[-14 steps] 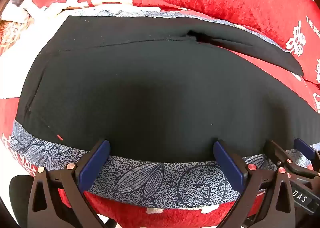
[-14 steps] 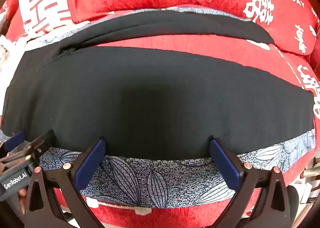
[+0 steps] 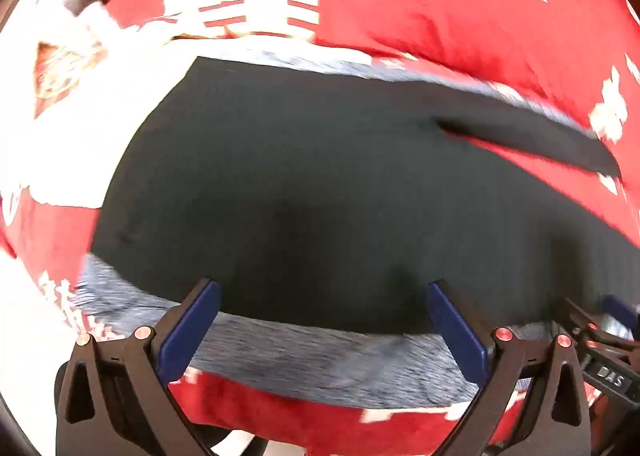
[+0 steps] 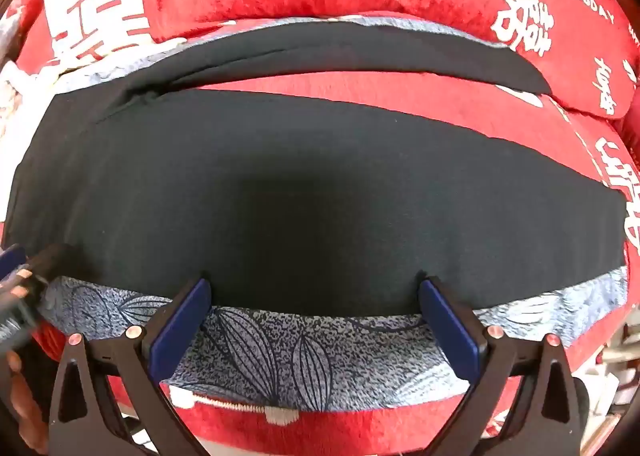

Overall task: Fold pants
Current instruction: 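Grasp the patterned edge of the black trousers with both grippers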

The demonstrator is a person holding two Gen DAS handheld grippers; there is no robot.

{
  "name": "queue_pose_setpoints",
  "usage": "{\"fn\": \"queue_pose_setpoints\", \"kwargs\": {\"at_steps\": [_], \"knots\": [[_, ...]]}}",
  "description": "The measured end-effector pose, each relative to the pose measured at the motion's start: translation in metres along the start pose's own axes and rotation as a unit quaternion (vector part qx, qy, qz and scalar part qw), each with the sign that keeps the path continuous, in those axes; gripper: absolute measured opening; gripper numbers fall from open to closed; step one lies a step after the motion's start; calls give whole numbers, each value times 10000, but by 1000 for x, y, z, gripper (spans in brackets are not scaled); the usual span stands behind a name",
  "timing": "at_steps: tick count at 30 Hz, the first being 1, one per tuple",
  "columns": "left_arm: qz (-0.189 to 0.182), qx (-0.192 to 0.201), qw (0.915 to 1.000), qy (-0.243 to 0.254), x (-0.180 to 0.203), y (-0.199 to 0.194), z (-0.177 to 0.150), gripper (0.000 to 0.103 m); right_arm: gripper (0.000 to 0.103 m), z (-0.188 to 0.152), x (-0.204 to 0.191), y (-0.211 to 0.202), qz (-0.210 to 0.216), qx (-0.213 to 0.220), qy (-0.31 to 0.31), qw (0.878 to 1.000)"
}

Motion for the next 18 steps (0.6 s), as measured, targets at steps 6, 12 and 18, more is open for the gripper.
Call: {"fn": "queue_pose_setpoints", "kwargs": {"at_steps": [6, 12, 18], "knots": [[378, -591, 9972, 263, 5, 38, 7, 103, 103, 4, -47, 28, 310, -195, -468, 9982], [152, -685, 9975, 103, -11, 42, 9, 103, 103, 4, 2, 27, 78, -58, -381, 9992], [223, -563, 9982, 32, -10, 36, -6, 103, 103, 5, 77, 23, -91, -51, 436, 9990]]}}
Point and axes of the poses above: each gripper's, at about its wrist camera, not at the fingertips, and y roughly the way its jaws point, x to its right, z to its top, the point moved 3 cm from there along y, roughly the way its jaws point, and after that the axes turned 3 degrees about z, right-handed, at the moved point
